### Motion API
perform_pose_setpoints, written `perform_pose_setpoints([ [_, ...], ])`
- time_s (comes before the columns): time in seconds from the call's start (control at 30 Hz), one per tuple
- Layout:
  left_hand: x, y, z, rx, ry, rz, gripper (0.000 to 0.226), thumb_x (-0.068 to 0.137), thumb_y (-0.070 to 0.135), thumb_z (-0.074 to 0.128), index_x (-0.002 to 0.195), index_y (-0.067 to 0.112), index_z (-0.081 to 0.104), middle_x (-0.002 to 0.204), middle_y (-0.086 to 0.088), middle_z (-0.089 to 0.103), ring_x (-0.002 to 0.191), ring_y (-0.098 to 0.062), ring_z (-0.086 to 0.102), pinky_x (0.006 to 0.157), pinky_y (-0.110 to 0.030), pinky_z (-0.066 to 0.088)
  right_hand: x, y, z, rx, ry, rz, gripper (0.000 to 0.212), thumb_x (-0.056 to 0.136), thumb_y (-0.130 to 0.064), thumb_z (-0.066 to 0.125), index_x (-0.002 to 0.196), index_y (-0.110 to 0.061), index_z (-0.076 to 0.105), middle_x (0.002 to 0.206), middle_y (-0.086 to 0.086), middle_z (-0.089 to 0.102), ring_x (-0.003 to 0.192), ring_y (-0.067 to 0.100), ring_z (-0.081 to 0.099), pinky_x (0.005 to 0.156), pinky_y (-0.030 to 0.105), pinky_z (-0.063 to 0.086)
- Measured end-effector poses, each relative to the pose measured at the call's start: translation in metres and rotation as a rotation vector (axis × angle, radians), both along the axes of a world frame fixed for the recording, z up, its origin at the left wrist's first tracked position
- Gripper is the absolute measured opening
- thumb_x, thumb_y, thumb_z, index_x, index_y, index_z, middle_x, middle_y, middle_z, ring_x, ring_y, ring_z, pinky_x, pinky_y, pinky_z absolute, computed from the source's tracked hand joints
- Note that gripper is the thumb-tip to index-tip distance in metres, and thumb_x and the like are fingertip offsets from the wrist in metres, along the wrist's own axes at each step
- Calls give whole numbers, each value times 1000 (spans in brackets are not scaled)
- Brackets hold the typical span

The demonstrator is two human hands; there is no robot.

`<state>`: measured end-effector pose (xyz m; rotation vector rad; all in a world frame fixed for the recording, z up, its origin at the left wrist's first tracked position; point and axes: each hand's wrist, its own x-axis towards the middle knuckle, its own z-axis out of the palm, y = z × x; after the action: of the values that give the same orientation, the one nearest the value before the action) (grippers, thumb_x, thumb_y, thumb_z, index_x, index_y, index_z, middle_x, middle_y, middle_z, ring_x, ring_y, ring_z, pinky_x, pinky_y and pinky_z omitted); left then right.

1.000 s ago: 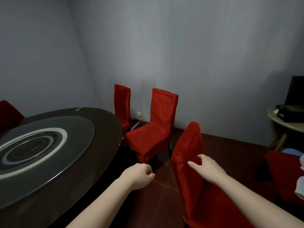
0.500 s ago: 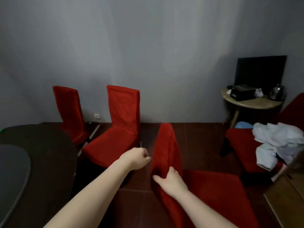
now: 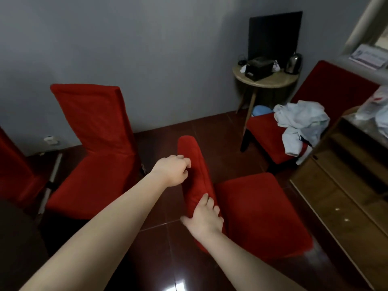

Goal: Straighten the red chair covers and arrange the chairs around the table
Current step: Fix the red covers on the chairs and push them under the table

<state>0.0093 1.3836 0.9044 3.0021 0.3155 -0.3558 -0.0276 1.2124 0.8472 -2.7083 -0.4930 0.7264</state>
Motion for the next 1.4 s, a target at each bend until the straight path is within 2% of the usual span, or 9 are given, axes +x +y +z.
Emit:
perform_pose_setpoints([
  [0.27,24,13,-36,49,-19,-135,44,101,44,41,141,28,47,144,2,44,128,-23,44,102,-41,40,-9,7,-16,-154,-163,67,107,87,-43,66,151,1,-8,154,21,17,135,36,34,89,44,51],
  [0.37,35,12,-48,91,1,-183,47,103,47,35,147,31,42,157,1,32,143,-27,30,112,-44,31,-13,8,-18,-190,-183,81,94,93,-33,59,151,2,-6,153,22,21,133,36,37,90,43,51],
  [0.43,45,13,-53,118,68,-201,49,104,51,28,149,37,39,163,2,22,152,-27,11,119,-48,18,-15,8,-15,-206,-204,73,86,91,-28,61,152,4,8,146,23,35,126,36,47,85,44,53],
  [0.53,62,11,-58,132,172,-219,50,103,54,21,149,43,38,165,6,17,153,-24,-5,121,-56,3,-16,5,-8,-243,-255,92,89,50,-29,92,127,4,60,105,17,68,83,29,69,50,38,56],
  [0.63,77,1,-63,125,221,-232,51,103,55,21,145,41,46,162,7,26,153,-22,-7,118,-62,-6,-18,-2,-10,-233,-351,79,79,40,-24,92,113,-1,72,89,11,71,67,23,67,40,33,52],
  [0.73,78,2,-68,121,185,-246,56,101,59,19,138,38,56,155,9,40,153,-17,5,117,-61,-10,-17,-7,-8,-241,-326,115,93,27,-31,93,113,-2,72,89,9,71,66,20,66,37,29,49],
  [1.0,30,9,-79,101,38,-116,70,96,66,8,122,38,66,142,13,53,148,-13,22,120,-57,-5,-26,-24,-7,-278,-397,299,82,36,-36,88,111,-8,74,86,6,71,64,15,64,39,23,47],
  [1.23,-54,-5,-84,127,53,121,74,94,67,6,120,36,67,135,13,57,144,-14,30,119,-59,2,-44,-67,-10,-200,-462,564,94,31,-41,87,118,-11,71,85,1,67,67,15,62,41,24,45],
  [1.4,-126,-48,-85,108,33,317,75,92,70,4,112,37,68,121,14,60,136,-16,37,119,-60,1,-46,-117,-14,-165,-413,847,81,74,-30,73,145,-7,40,115,7,58,94,24,61,56,33,50],
])
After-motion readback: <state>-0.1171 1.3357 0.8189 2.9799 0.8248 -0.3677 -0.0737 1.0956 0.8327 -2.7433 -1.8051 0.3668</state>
